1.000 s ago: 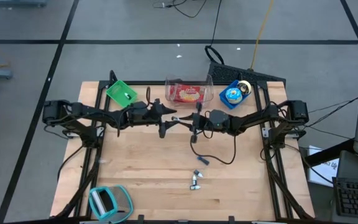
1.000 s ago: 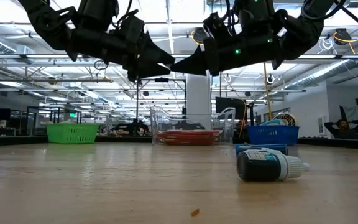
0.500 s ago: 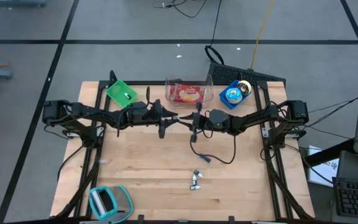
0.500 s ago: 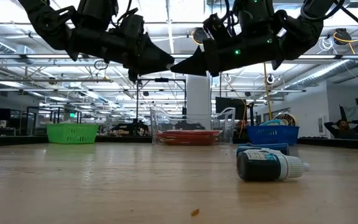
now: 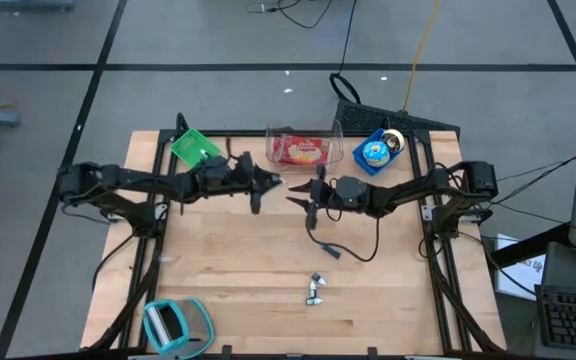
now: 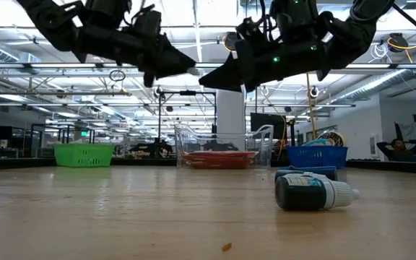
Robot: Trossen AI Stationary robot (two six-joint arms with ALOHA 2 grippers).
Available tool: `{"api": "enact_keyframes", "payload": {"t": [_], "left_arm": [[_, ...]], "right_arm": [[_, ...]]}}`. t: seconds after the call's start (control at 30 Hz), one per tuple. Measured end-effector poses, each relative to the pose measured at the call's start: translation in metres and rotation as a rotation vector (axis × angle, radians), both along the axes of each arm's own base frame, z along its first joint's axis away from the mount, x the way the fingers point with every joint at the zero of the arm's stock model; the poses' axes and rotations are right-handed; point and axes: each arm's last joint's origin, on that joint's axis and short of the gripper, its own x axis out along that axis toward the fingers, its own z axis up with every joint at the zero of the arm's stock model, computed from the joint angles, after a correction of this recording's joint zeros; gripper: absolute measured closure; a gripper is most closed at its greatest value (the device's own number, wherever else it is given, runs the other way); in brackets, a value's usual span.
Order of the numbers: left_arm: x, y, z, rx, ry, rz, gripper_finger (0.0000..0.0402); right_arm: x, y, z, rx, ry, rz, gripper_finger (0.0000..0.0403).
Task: Pick & Place Food Item
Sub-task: Put the green food coloring bottle into the green bin
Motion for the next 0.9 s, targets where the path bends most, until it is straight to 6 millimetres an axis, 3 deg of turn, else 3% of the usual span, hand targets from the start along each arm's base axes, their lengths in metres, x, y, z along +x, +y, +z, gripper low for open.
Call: {"api": "enact_keyframes", "payload": {"t": [0.23, 0.5, 0.9], "left_arm": [[-0.031, 0.016, 0.012, 0.005, 0.135, 0.256, 0.0319], [-0.073, 0.039, 0.005, -0.041, 0.361, 0.615, 0.0327], [-0.130, 0.054, -0.045, -0.217, 0.365, 0.946, 0.0329]], "right_arm": [[-0.008, -0.004, 0.003, 0.010, 0.094, -0.014, 0.0276], [-0.016, -0.010, 0.009, 0.019, 0.147, -0.036, 0.0281], [-0.016, -0.010, 0.008, 0.021, 0.156, -0.035, 0.0285]]}}
